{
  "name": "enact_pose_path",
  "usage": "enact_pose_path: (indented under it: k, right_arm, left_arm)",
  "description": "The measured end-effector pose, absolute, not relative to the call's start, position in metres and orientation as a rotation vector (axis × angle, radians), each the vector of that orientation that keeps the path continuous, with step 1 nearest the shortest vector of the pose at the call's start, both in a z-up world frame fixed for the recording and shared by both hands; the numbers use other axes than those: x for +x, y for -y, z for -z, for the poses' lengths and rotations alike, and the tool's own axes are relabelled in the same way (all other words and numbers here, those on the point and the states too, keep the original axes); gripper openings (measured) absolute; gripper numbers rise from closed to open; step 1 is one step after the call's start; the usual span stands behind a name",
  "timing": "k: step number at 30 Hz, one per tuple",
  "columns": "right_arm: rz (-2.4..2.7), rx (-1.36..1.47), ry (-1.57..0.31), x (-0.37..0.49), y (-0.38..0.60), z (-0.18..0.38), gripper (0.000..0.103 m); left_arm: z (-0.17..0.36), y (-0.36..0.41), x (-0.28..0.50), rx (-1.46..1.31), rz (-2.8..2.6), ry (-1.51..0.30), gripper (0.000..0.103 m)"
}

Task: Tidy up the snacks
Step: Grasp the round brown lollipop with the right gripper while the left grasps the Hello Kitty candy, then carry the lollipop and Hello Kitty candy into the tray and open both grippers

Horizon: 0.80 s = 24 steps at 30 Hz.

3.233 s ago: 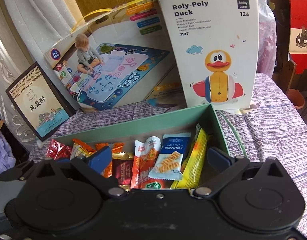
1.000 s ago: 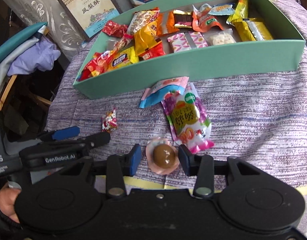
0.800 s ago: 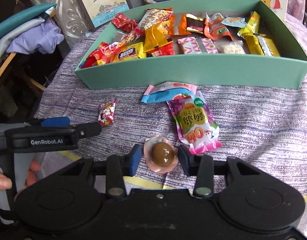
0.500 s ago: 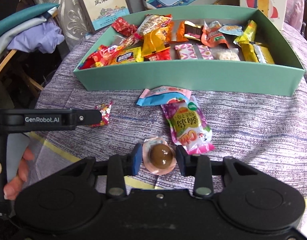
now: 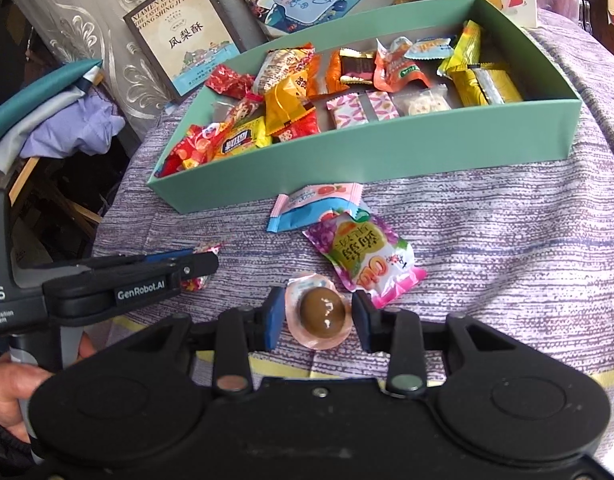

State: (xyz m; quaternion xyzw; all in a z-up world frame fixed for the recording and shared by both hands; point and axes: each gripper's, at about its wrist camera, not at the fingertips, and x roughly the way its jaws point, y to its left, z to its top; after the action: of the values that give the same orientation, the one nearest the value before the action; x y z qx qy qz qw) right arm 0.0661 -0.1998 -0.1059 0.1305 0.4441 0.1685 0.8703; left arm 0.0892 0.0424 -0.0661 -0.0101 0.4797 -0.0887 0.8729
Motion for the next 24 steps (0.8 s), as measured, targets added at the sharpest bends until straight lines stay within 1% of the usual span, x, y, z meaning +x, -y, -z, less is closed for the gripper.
enact_pose_path:
  k: [4, 8, 16, 20, 24]
  right_arm:
    - [-0.348, 0.303, -0.898, 0.066, 0.206, 0.093, 0.035]
    - [-0.331, 0.33, -0.845, 0.072, 0.218, 0.073, 0.035]
    - [-0.29, 0.374, -0.766, 0.124, 0.237, 0.034, 0.035]
    - [-0.284, 0.383, -0.789, 0.158, 0.233, 0.035, 0.036]
    - [-0.271, 0.378, -0.821, 0.18, 0.228, 0.045, 0.036]
  left_arm:
    - [0.051, -0.043, 0.086, -0.035, 0.221, -0.979, 0.019]
    - [0.028, -0.035, 0.09, -0.037, 0.257, -0.916, 0.019]
    - [-0.01, -0.018, 0.144, -0.044, 0.299, -0.828, 0.019]
    - [-0.007, -0.013, 0.176, -0.063, 0.306, -0.858, 0.019]
    - [0.005, -0.006, 0.19, -0.044, 0.312, -0.894, 0.019]
